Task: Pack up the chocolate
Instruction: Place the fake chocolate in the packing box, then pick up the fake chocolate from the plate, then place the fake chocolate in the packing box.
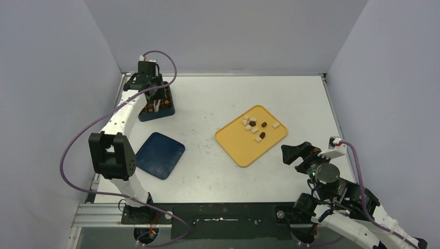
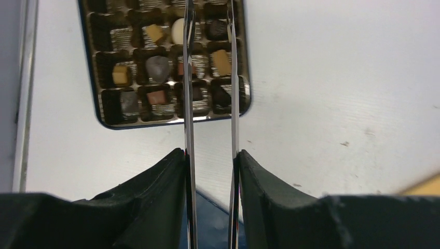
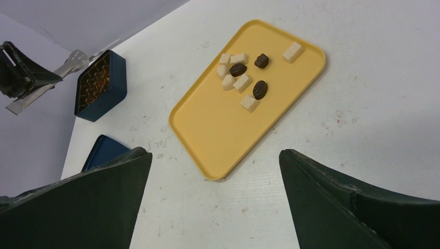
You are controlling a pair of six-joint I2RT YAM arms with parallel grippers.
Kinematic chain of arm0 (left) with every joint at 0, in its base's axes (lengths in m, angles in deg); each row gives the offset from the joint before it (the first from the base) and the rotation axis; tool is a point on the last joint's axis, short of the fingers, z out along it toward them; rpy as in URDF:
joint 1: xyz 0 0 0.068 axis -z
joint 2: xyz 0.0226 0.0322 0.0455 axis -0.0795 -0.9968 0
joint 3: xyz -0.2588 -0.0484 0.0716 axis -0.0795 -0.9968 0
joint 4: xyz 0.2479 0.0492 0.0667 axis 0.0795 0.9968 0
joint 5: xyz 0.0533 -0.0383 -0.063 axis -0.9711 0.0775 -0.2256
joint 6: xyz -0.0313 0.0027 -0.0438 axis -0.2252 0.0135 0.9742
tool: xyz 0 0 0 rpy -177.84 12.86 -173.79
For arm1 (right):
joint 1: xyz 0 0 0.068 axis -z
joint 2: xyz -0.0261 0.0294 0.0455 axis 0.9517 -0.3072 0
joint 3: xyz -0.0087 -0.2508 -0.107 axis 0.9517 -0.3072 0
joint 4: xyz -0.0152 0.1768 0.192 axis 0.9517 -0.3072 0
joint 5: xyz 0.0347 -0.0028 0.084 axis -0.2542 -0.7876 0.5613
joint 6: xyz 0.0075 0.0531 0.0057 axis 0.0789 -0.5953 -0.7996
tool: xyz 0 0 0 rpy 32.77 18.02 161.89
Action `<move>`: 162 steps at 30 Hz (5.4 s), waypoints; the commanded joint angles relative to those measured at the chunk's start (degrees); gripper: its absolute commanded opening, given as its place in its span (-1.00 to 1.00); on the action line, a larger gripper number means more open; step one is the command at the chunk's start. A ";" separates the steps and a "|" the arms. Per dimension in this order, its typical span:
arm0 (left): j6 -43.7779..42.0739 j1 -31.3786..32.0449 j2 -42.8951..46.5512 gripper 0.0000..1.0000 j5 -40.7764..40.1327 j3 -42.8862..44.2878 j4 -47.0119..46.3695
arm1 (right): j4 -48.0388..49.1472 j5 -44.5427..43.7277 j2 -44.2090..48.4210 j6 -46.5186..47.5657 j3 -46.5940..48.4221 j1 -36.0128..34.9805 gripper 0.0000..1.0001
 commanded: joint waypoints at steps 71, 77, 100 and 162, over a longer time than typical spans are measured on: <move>-3.60 59.38 -1.79 -0.22 -5.71 -17.03 -23.85 | 2.14 -4.86 5.69 -2.75 -2.64 -1.46 1.00; -3.74 59.43 -3.22 -0.21 -6.13 -16.35 -24.16 | 2.18 -4.93 5.88 -2.83 -2.73 -1.85 1.00; -4.49 59.23 -3.86 -0.21 -4.87 -17.58 -27.43 | 1.86 -5.01 6.67 -3.48 -2.90 -2.03 1.00; 1.33 32.46 12.49 -0.49 -11.55 -8.04 -0.05 | 2.34 -4.58 7.90 -3.16 -3.17 -2.60 1.00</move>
